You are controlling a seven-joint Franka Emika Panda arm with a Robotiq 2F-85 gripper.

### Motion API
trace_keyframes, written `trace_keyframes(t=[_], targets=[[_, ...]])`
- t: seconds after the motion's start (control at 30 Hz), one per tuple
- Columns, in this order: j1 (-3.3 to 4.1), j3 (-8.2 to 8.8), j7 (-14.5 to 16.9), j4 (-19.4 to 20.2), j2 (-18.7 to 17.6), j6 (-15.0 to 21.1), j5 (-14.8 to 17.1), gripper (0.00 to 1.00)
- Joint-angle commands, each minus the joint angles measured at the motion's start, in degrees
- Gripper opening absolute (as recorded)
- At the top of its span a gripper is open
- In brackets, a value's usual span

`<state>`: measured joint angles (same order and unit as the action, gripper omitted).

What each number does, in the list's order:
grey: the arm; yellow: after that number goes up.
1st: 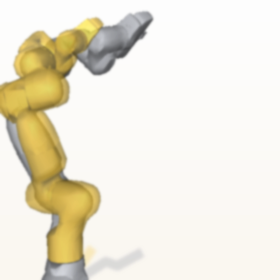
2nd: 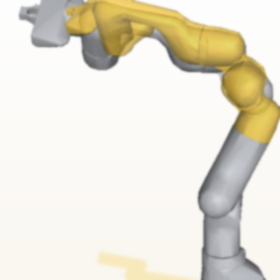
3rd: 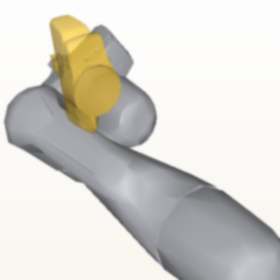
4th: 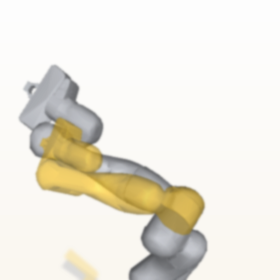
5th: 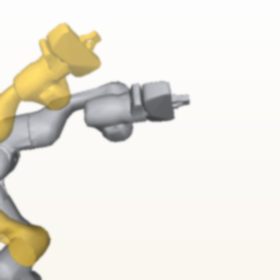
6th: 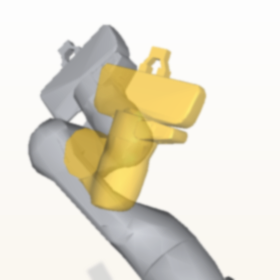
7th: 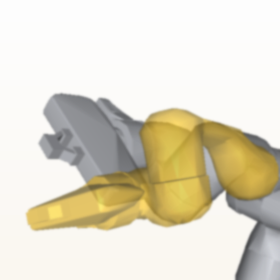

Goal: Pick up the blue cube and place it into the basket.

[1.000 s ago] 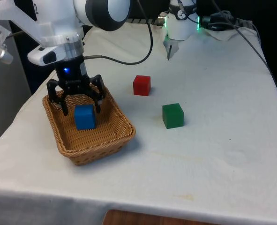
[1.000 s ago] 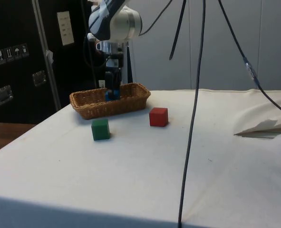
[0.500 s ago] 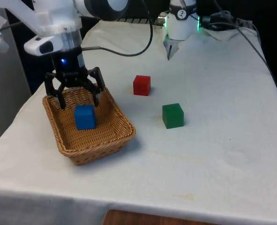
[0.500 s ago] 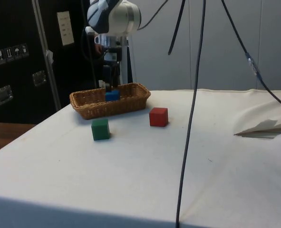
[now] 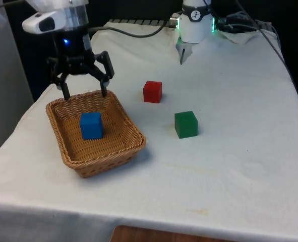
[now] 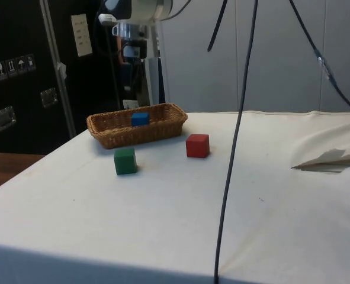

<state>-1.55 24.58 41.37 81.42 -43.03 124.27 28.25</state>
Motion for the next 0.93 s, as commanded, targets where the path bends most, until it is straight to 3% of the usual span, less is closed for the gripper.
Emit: trace_keyframes(t=[0.0, 0.03, 0.07, 0.1, 0.33, 0.37, 0.4, 0.6, 0.63, 0.67, 0.7, 0.77, 0.9], targets=[[0.63, 0.52, -0.69, 0.46, 0.74, -0.11, -0.74, 1.0], [0.74, 0.52, -0.92, 0.52, 1.03, -0.23, -1.03, 1.0], [0.17, 0.0, -0.46, 0.0, 0.57, -0.29, -0.52, 1.0], [0.86, 0.52, -1.09, 0.52, 1.26, -0.4, -1.26, 1.0], [1.78, 0.46, -2.69, 0.74, 3.72, -1.6, -3.15, 1.0], [1.15, 0.0, -2.12, 0.17, 3.04, -1.72, -2.52, 1.0], [1.89, 0.46, -2.92, 0.8, 4.01, -1.72, -3.44, 1.0], [2.86, 0.46, -4.13, 1.78, 6.19, -2.06, -4.98, 1.0], [2.98, 0.46, -4.3, 1.95, 6.53, -2.01, -5.21, 1.0], [2.41, 0.0, -3.72, 1.38, 5.9, -2.18, -4.64, 1.0], [3.09, 0.4, -4.47, 2.12, 6.76, -2.01, -5.5, 1.0], [3.44, 0.29, -4.87, 2.69, 7.45, -1.78, -6.07, 1.0], [3.27, -0.06, -4.7, 2.58, 7.56, -2.23, -5.9, 1.0]])
